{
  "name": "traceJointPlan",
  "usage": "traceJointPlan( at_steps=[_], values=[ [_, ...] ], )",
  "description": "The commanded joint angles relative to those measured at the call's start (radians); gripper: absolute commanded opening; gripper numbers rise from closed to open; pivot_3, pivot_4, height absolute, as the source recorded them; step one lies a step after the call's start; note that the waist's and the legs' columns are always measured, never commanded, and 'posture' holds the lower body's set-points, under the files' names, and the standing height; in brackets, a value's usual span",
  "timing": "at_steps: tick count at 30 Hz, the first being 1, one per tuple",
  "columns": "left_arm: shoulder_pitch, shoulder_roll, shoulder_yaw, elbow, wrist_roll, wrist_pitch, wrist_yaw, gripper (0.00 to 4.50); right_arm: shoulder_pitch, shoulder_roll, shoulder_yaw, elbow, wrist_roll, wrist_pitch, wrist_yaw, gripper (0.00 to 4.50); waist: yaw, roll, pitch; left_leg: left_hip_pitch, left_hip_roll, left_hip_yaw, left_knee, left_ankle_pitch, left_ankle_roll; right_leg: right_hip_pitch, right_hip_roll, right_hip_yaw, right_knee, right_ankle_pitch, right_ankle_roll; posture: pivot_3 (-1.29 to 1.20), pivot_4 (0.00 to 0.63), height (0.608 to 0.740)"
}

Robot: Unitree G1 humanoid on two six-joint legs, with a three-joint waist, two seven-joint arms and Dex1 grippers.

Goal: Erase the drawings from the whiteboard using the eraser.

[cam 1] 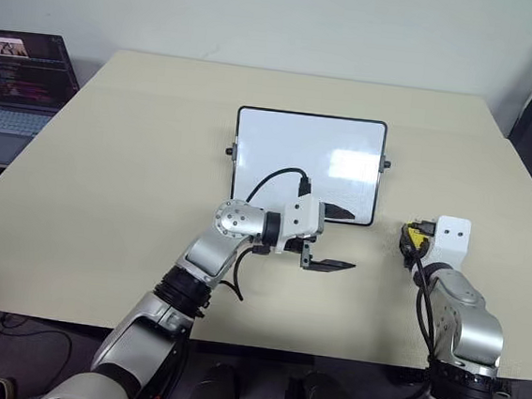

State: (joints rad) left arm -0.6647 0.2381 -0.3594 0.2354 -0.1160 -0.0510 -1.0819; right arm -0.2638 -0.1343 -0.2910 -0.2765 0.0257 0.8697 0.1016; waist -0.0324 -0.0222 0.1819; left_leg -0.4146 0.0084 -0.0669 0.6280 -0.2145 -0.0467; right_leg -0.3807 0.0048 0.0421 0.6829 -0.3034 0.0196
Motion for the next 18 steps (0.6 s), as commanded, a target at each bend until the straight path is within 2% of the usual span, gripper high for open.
traceJointPlan(
  at_steps=[1,3,6,9,13,16,18],
  values=[
    [0.005,-0.006,0.004,-0.033,-0.002,-0.015,0.009,4.50,-0.013,-0.016,-0.012,-0.028,0.026,-0.016,-0.006,3.85,-0.001,0.000,0.000,0.000,0.000,0.000,0.000,0.000,0.000,0.000,0.000,0.000,0.000,0.000,0.000,0.00,0.150,0.740],
    [0.018,-0.002,0.015,-0.042,-0.004,-0.006,0.023,4.50,-0.011,-0.020,-0.011,-0.041,0.036,-0.013,-0.003,4.49,-0.001,0.000,0.000,0.000,0.000,0.000,0.000,0.000,0.000,0.000,0.000,0.000,0.000,0.000,0.000,0.00,0.150,0.740],
    [0.041,0.014,0.045,-0.064,-0.008,0.016,0.059,4.50,-0.008,-0.038,0.005,-0.083,0.046,-0.014,0.004,4.49,-0.001,0.001,-0.001,0.000,0.000,0.000,0.000,0.000,0.000,0.000,0.000,0.000,0.001,0.000,0.000,0.00,0.150,0.740],
    [0.094,0.049,0.127,-0.142,-0.031,0.095,0.146,4.50,-0.001,-0.052,0.013,-0.205,0.088,-0.004,0.037,4.49,-0.003,0.001,0.000,0.000,0.001,0.000,0.000,0.000,0.000,0.000,0.000,0.001,0.001,0.000,0.000,0.00,0.150,0.740],
    [0.228,0.085,0.284,-0.364,-0.150,0.348,0.282,4.50,0.095,-0.092,0.102,-0.389,0.108,-0.021,0.094,4.49,-0.009,0.001,-0.001,0.000,0.002,-0.003,0.000,0.000,0.000,-0.001,0.000,0.002,0.001,0.000,0.000,0.00,0.150,0.740],
    [0.316,0.072,0.353,-0.505,-0.181,0.464,0.408,4.50,0.181,-0.087,0.171,-0.424,0.087,-0.090,0.083,4.49,-0.005,0.001,-0.001,0.000,0.002,-0.007,0.000,0.000,0.000,0.000,-0.003,0.001,0.000,0.000,0.000,0.00,0.150,0.740],
    [0.382,0.053,0.389,-0.564,-0.143,0.476,0.516,4.50,0.235,-0.090,0.237,-0.391,0.012,-0.249,0.049,4.49,0.002,0.001,-0.001,0.000,0.001,-0.007,0.001,0.000,0.000,0.001,-0.004,0.001,0.000,0.000,0.000,0.00,0.150,0.740]
  ],
)
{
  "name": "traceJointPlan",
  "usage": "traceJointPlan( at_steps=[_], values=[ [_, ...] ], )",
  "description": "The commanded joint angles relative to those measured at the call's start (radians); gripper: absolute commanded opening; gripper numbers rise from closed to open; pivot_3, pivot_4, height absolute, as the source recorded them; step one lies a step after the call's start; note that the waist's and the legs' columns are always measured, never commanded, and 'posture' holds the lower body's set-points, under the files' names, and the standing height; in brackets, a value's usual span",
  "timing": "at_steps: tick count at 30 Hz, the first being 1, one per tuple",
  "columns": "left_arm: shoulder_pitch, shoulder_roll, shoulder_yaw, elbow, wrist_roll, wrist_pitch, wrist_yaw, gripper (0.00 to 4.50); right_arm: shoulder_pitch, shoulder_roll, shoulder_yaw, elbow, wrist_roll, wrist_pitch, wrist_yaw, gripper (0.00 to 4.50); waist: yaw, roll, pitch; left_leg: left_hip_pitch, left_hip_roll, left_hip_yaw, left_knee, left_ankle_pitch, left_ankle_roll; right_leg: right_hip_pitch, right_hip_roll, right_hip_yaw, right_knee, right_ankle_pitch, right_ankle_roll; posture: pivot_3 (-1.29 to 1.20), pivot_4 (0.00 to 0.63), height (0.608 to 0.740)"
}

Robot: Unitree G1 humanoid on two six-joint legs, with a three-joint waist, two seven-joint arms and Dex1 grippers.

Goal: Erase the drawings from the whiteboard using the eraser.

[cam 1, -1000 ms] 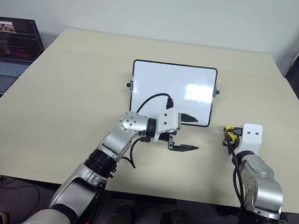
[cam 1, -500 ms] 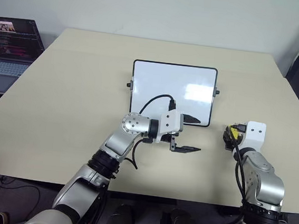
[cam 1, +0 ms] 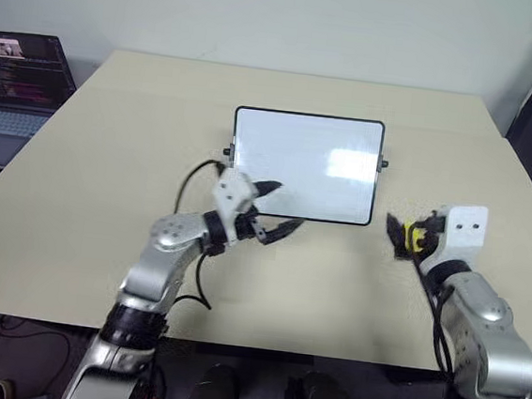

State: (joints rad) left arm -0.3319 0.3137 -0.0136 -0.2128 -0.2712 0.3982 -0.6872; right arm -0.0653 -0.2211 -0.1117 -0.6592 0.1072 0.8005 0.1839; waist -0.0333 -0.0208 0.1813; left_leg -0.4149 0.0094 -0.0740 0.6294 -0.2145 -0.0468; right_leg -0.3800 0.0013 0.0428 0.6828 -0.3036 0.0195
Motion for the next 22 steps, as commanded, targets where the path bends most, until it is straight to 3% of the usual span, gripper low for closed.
traceJointPlan(
  at_steps=[1,5,10,17,22],
  values=[
    [0.086,-0.029,0.058,-0.137,0.040,0.016,0.169,4.50,0.060,0.002,0.088,0.015,-0.114,-0.262,-0.066,4.49,0.003,0.000,0.000,0.000,-0.001,0.000,0.001,0.000,0.000,0.001,-0.001,0.000,0.000,0.000,0.001,0.00,0.150,0.740],
    [0.183,-0.060,0.073,-0.179,0.132,-0.014,0.327,4.50,0.150,0.027,0.099,0.080,-0.095,-0.460,-0.045,4.49,0.005,-0.001,0.000,0.007,-0.001,0.001,0.000,0.000,0.000,0.007,-0.002,0.001,-0.001,0.000,0.002,0.00,0.150,0.740],
    [0.280,-0.089,0.091,-0.191,0.211,-0.037,0.458,4.50,0.259,0.096,0.016,0.138,0.028,-0.614,-0.015,4.49,0.005,-0.001,-0.001,0.008,0.000,0.001,0.000,0.000,0.000,0.008,-0.002,0.001,-0.001,-0.002,0.006,0.00,0.150,0.740],
    [0.358,-0.096,0.060,-0.227,0.229,-0.028,0.486,4.50,0.357,0.117,0.054,0.129,0.008,-0.677,-0.011,4.49,0.005,-0.001,-0.001,0.010,0.000,0.002,-0.001,0.000,0.000,0.009,-0.002,0.003,-0.001,-0.002,0.005,0.00,0.150,0.740],
    [0.359,-0.116,0.048,-0.204,0.232,-0.019,0.506,4.50,0.355,0.074,0.062,0.138,-0.010,-0.650,0.003,4.49,0.005,-0.001,-0.001,0.011,0.001,0.003,-0.001,0.000,0.000,0.009,-0.002,0.003,-0.001,-0.003,0.004,0.00,0.150,0.740]
  ],
)
